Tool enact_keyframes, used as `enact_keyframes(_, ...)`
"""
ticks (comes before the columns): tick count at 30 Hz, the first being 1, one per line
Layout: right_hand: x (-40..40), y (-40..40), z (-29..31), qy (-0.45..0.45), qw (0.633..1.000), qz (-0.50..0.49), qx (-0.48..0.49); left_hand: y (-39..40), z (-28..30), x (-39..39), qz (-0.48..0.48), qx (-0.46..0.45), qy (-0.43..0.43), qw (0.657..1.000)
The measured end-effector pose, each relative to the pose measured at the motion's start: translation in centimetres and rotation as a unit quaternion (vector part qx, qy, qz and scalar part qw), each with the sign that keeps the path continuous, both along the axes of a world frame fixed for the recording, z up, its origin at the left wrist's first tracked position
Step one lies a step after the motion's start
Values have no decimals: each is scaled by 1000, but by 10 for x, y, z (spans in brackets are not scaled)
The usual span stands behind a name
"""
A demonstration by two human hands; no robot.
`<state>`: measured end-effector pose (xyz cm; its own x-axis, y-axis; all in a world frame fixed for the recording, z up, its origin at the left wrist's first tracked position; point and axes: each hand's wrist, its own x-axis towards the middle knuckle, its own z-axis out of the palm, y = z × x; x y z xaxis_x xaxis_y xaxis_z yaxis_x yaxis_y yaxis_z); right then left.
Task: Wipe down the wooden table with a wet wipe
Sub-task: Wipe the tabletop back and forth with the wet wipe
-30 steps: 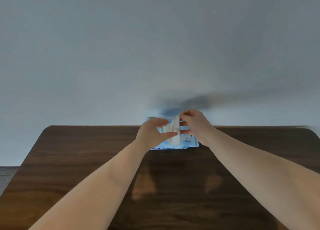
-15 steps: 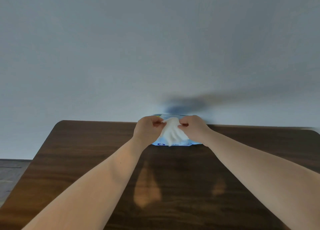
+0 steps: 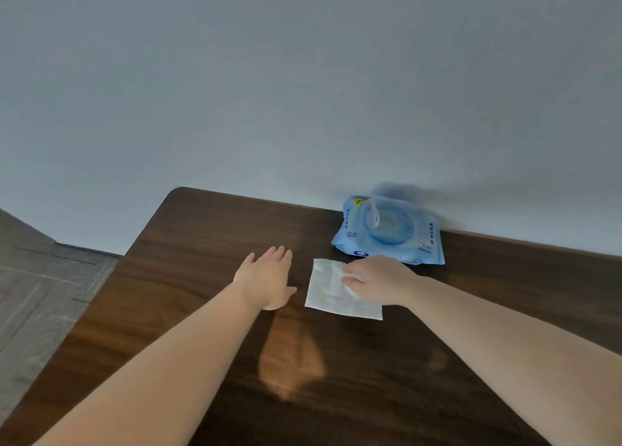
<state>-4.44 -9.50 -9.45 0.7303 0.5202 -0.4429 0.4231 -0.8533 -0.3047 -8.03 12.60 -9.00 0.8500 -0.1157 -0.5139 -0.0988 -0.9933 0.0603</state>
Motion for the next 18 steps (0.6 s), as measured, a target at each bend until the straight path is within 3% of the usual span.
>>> enact_keyframes(2, -1, 12, -15, -46, 998, 37, 1, 20, -11, -12, 26, 12, 16, 999)
enact_keyframes(7, -12, 43, -61, -18, 982, 165, -93, 75, -41, -47, 116, 35, 37, 992)
enact_keyframes(13, -15, 131, -92, -54, 990, 123, -45, 148, -71, -99, 175, 77, 33, 981)
enact_keyframes(18, -2, 223, -106, -59, 992, 114, -17, 179, -90, -118, 190, 28, -39, 981)
